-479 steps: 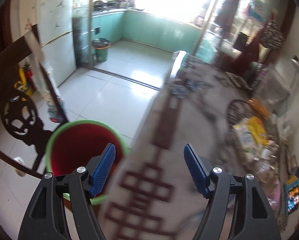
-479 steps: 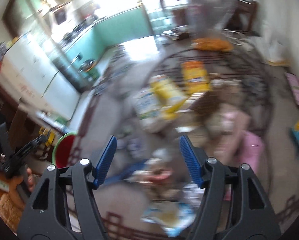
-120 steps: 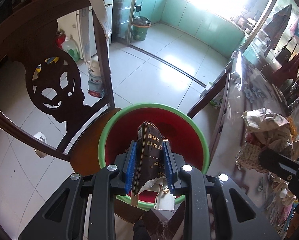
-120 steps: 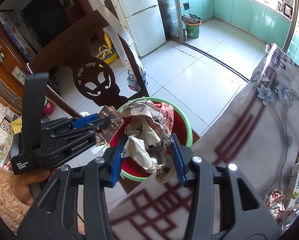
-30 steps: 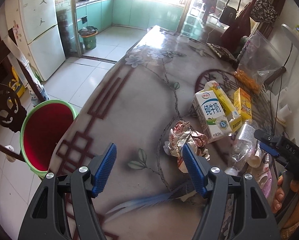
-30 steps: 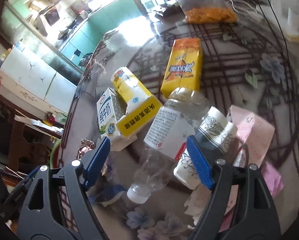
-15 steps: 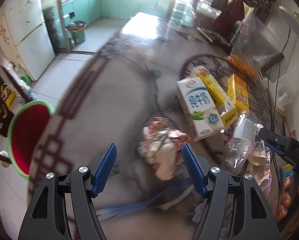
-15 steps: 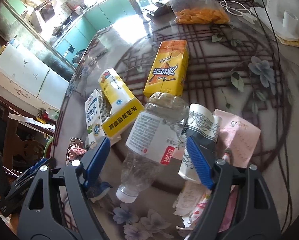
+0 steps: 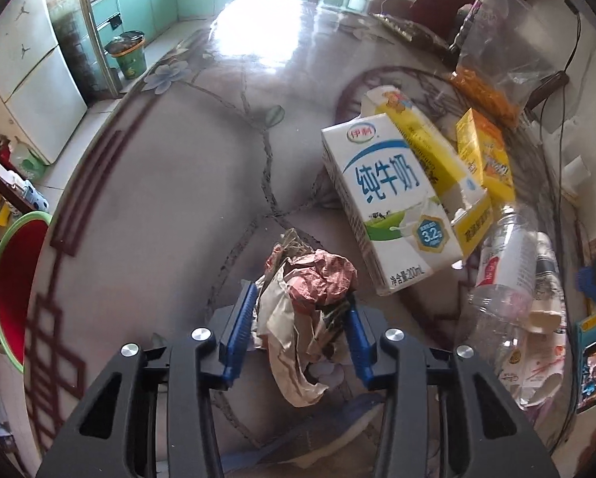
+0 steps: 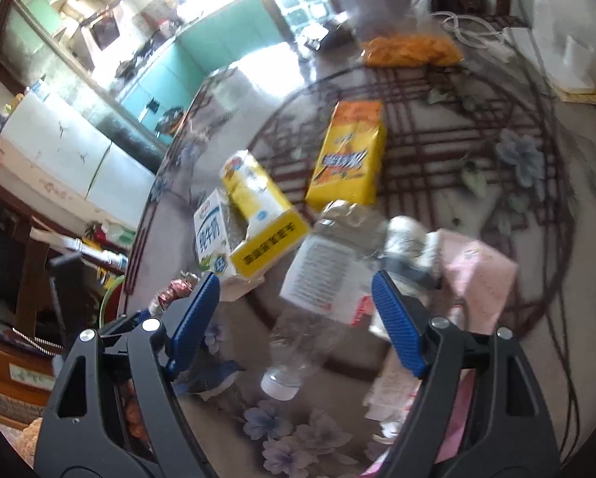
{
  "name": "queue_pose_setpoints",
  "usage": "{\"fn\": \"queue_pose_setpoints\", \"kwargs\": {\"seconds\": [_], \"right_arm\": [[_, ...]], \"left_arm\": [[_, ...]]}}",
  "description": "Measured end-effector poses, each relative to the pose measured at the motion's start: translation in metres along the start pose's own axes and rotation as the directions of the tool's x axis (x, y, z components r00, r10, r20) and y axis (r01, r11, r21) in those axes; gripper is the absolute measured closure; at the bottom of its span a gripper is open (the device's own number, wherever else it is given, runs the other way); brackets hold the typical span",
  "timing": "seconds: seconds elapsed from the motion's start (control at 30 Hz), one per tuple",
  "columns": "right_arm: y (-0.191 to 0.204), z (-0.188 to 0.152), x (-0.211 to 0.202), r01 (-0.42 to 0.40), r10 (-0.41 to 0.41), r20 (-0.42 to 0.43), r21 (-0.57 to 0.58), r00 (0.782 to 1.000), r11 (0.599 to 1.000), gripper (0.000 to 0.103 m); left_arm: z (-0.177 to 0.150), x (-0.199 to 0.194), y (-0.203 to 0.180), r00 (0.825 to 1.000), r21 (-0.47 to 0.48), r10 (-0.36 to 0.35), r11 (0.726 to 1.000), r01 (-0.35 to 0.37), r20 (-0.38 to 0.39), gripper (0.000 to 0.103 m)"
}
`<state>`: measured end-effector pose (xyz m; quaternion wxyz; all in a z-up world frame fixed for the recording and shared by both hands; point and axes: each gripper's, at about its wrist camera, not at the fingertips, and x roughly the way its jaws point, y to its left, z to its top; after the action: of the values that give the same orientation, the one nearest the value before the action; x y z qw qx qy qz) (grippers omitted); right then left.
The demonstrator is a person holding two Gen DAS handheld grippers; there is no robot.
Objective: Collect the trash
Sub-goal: 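Grasp the clear plastic water bottle by its neck with the right gripper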
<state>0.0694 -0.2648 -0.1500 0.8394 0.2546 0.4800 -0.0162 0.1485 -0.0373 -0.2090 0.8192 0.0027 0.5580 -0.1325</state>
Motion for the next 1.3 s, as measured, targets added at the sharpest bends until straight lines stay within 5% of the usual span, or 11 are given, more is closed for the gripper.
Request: {"fn": "queue_pose_setpoints", "kwargs": {"seconds": [0.37, 0.53, 0.77, 1.0, 1.07, 1.2, 1.3], "right_arm": [[0.001, -0.005, 0.036, 0.083, -0.084, -0.076, -0.009, 0.994, 0.996, 0.022], [0.007, -0.013, 0.045, 0.008, -0.014, -0.123, -0.043, 0.992, 0.999, 0.022], [-0.033, -0.016, 0.049, 0.046, -0.029, -0.158, 0.111, 0.987, 0.993, 0.023], [-0.01, -0.02, 0.055, 0.021, -0.015, -0.164, 0.035, 0.986, 0.999, 0.023], [-0.008, -0.022, 0.063, 0.037, -0.032, -0.189, 0.024, 0.981, 0.999, 0.038], [-0.013, -0.023, 0.06, 0.013, -0.004, -0.181, 0.045, 0.984, 0.999, 0.045], [-0.014, -0.021, 0.048, -0.008, 0.016, -0.143, 0.056, 0.99, 0.998, 0.06]], "left_arm": [[-0.014, -0.064, 0.034, 0.994, -0.065, 0.015, 0.998, -0.008, 0.104, 0.063], [-0.014, -0.08, 0.038, 0.989, -0.081, 0.022, 0.997, -0.011, 0.144, 0.062], [-0.021, -0.091, 0.04, 0.987, -0.081, 0.026, 0.997, -0.013, 0.161, 0.062], [-0.025, -0.094, 0.041, 0.986, -0.08, 0.021, 0.997, -0.008, 0.163, 0.062], [-0.027, -0.097, 0.042, 0.986, -0.079, 0.022, 0.997, -0.009, 0.167, 0.062], [-0.032, -0.102, 0.053, 0.985, -0.098, 0.032, 0.995, -0.015, 0.172, 0.062], [-0.035, -0.105, 0.064, 0.984, -0.125, 0.036, 0.992, -0.014, 0.173, 0.062]]}}
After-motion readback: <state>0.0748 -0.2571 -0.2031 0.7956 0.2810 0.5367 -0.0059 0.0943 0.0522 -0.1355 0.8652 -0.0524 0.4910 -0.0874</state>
